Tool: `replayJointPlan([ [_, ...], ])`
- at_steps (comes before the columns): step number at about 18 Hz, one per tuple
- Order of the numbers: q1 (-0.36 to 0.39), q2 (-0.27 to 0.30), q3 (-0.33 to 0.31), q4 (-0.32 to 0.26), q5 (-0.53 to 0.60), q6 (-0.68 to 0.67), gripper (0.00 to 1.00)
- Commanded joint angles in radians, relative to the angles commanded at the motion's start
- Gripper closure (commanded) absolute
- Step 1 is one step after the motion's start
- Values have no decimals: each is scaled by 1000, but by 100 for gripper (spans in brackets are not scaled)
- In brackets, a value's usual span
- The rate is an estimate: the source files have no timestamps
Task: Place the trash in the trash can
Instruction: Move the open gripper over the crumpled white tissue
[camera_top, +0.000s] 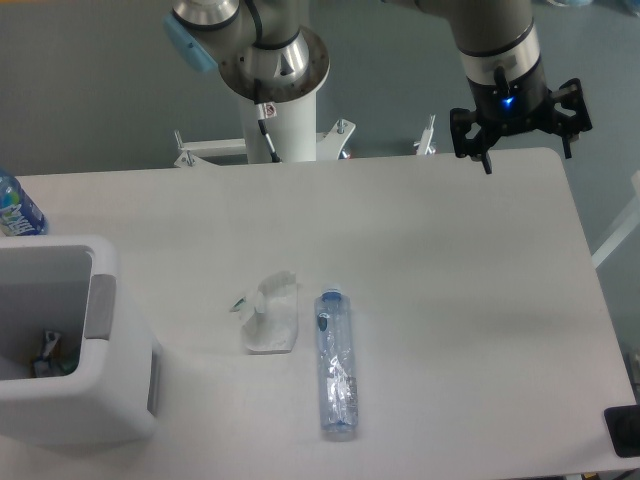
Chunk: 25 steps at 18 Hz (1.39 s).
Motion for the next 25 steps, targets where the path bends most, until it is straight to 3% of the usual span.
replayJointPlan([
  [9, -25, -6, -38, 8, -50, -11, 0],
  [11, -23, -3, -76, 40, -95, -20, 0],
  [13, -29, 9, -170, 98, -106, -92, 0],
  [15, -58, 20, -244, 176, -104, -129, 0],
  [16, -78, 15, -255, 186, -107, -146, 0],
  [25, -296, -48, -316, 184, -130, -248, 0],
])
